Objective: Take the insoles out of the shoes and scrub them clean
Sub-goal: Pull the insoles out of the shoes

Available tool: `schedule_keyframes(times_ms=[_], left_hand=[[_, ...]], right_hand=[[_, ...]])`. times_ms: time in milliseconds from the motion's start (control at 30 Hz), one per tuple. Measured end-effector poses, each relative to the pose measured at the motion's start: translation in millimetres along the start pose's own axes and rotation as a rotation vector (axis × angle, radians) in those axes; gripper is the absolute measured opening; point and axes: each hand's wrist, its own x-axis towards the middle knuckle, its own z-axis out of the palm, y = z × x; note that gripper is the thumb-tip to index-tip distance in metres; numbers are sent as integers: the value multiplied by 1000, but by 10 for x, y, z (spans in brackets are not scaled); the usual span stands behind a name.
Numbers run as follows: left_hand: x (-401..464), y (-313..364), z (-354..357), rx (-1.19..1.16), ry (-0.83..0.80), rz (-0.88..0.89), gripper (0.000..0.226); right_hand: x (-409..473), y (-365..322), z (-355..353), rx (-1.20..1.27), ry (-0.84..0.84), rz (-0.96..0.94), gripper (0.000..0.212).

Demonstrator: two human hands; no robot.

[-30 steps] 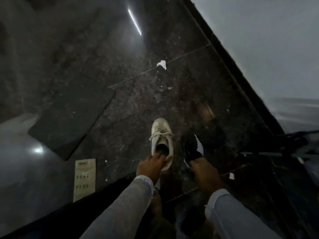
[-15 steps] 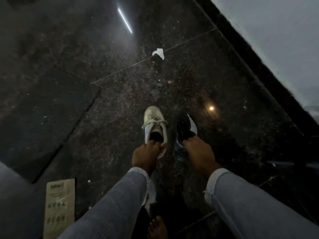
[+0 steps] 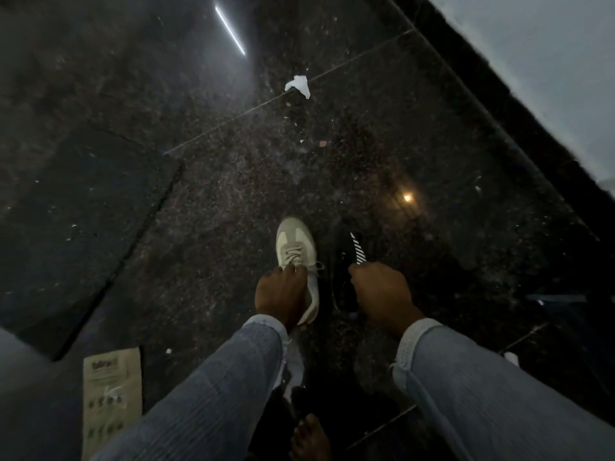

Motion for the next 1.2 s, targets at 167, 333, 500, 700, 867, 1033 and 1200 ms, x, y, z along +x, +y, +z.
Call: schedule_keyframes(times_ms=[167, 333, 500, 700, 867, 1033, 1200], left_hand=[[-14, 129, -535, -40, 113, 57, 47], [-211, 464, -1270, -77, 191, 106, 58], [-430, 1131, -2035, -85, 251, 195, 62], [-818, 2269, -2711, -80, 333, 425, 61], [-1126, 3327, -3027, -33, 372, 588, 72], [-1503, 4304, -3253, -42, 440, 752, 60], [-1875, 5116, -3245, -28, 445, 892, 55]], right_hand=[[-143, 11, -482, 32, 197, -19, 30], [-499, 158, -1174, 136, 273, 31, 43], [-1112, 597, -1871, 211, 393, 110, 62], [-2027, 1467, -2268, 262, 534, 237, 60], [-2909, 2304, -2425, 299, 618, 383, 60], [-3825, 2935, -2457, 369, 714, 438, 49], [-4558, 3363, -2285, 429, 752, 545, 46]])
